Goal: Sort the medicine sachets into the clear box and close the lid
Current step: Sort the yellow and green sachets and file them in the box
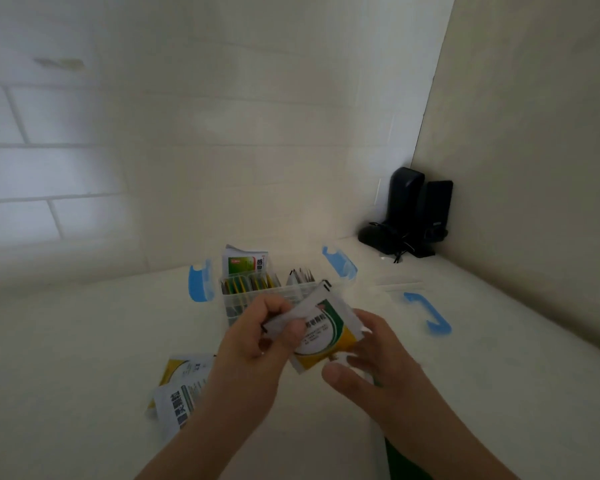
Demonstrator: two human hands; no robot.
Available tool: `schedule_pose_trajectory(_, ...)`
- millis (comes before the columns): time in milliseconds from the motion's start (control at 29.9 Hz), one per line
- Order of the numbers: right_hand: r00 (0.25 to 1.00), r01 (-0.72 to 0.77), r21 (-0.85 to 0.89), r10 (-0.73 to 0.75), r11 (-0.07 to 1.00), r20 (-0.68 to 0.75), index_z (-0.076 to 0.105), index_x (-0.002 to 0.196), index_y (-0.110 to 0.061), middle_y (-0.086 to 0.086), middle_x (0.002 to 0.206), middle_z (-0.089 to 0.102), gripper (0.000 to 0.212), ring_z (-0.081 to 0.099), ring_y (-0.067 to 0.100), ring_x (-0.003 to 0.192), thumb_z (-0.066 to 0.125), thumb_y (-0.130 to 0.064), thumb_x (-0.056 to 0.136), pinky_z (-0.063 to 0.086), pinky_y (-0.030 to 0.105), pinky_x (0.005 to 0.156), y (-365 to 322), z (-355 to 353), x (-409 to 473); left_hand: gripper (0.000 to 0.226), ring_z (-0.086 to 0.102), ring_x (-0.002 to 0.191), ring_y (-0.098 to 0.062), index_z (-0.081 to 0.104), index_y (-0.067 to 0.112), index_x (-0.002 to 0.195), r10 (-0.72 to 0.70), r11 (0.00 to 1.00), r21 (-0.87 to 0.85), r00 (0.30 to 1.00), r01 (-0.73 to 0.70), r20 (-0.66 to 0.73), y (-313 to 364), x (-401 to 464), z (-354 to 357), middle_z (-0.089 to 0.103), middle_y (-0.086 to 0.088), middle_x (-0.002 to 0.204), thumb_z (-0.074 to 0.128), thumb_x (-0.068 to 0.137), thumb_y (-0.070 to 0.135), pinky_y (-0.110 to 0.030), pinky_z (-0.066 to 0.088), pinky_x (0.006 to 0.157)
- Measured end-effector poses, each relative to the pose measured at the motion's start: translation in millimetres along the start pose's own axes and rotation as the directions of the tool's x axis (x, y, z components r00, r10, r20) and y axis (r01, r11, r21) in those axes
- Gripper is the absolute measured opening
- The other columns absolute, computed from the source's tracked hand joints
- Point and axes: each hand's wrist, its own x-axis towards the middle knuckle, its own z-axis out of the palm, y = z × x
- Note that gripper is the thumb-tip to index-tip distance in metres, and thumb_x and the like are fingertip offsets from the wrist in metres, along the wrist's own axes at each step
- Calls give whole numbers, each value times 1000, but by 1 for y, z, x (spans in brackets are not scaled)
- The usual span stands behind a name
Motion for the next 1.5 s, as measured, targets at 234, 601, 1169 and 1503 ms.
schedule_pose_trajectory(234,969,208,328,-149,922,-196,55,105,-31,-17,91,70,34,65,1,85,55,-37,71,51,12,67,-28,10,40,10,60,68,-8,57,27,76,31,996,-89,995,-23,95,20,35,9,66,5,74,57,80,37,-22,52,62)
schedule_pose_trajectory(601,995,-80,-298,60,951,-76,49,88,-23,-2,79,60,11,56,9,59,57,-26,83,45,22,49,-37,-29,153,27,46,105,-7,56,34,111,-168,604,720,828,-341,534,14,131,-47,56,8,120,44,93,19,-22,34,93)
schedule_pose_trajectory(1169,984,-154,-332,174,931,30,49,88,-23,1,74,65,13,54,5,39,60,-25,82,49,18,43,-31,-27,171,33,43,113,-11,62,36,109,-292,545,706,687,-453,666,-13,140,-47,60,11,120,40,89,21,-37,36,100)
schedule_pose_trajectory(1503,882,-115,-723,405,681,241,59,65,-8,2,51,53,19,46,9,37,62,-22,77,42,15,37,-56,-9,175,41,41,109,-16,66,37,104,-249,481,757,759,-442,602,-11,134,-44,56,5,117,39,85,11,-42,39,90)
